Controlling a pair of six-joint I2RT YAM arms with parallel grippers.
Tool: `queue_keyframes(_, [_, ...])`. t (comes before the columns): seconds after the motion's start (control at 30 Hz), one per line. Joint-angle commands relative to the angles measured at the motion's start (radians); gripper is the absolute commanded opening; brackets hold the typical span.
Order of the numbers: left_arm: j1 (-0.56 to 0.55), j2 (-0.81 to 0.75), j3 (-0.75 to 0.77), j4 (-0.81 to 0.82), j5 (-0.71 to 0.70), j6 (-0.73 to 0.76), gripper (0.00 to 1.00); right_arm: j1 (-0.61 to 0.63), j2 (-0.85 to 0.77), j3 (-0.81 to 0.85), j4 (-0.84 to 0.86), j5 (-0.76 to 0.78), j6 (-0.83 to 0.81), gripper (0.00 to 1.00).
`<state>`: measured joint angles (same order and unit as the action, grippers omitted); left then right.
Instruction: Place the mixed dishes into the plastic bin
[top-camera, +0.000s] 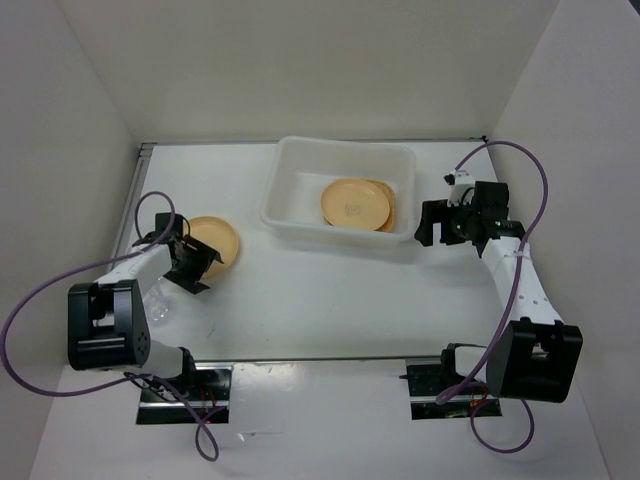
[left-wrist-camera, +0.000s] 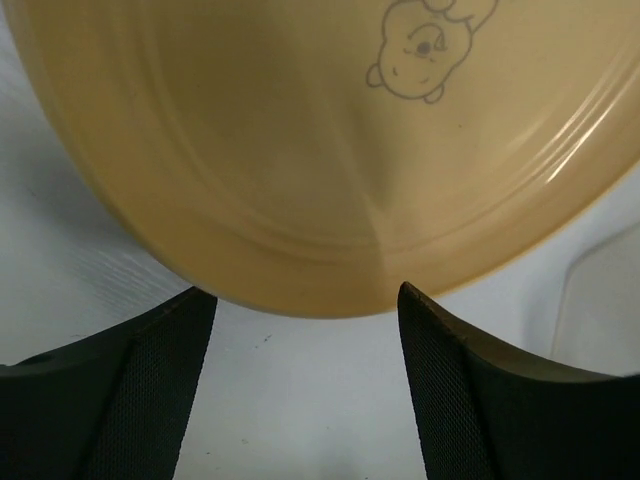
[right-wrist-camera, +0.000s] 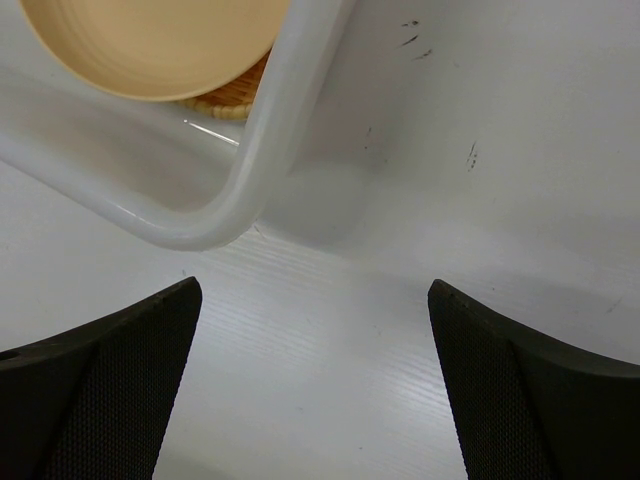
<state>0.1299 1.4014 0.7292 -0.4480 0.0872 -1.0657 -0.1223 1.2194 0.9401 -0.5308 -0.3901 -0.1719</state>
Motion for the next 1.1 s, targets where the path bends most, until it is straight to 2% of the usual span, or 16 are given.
queue_keyframes(0.0, [0.007, 0.042, 0.064, 0.031, -0.006, -0.004, 0.79, 0.003, -0.021, -0.004, 0.028, -0.015, 0.011, 0.98])
queue_keyframes(0.17, [-0.003, 0.119, 0.093, 0.04, -0.006, 0.007, 0.78, -0.006, -0.021, 0.005, 0.028, -0.015, 0.011, 0.98])
queue_keyframes(0.3, [-0.003, 0.154, 0.113, 0.049, 0.003, 0.007, 0.43, -0.007, -0.03, 0.005, 0.028, -0.015, 0.011, 0.98])
queue_keyframes(0.43, [-0.003, 0.194, 0.113, 0.049, 0.003, 0.016, 0.37, -0.016, -0.031, 0.005, 0.028, -0.015, 0.011, 0.98])
queue_keyframes(0.53, [-0.012, 0.203, 0.113, 0.049, 0.013, 0.016, 0.28, -0.025, -0.031, 0.005, 0.028, -0.015, 0.011, 0.98])
queue_keyframes(0.57, [-0.012, 0.203, 0.113, 0.049, 0.013, 0.016, 0.2, -0.025, -0.031, 0.005, 0.028, -0.015, 0.011, 0.98])
queue_keyframes(0.73, [-0.023, 0.17, 0.122, 0.025, 0.013, 0.016, 0.0, -0.025, -0.04, -0.004, 0.028, -0.015, 0.011, 0.98])
queue_keyframes(1.07, [-0.023, -0.05, 0.254, -0.172, -0.156, -0.079, 0.0, -0.025, -0.04, -0.014, 0.037, -0.015, 0.011, 0.98])
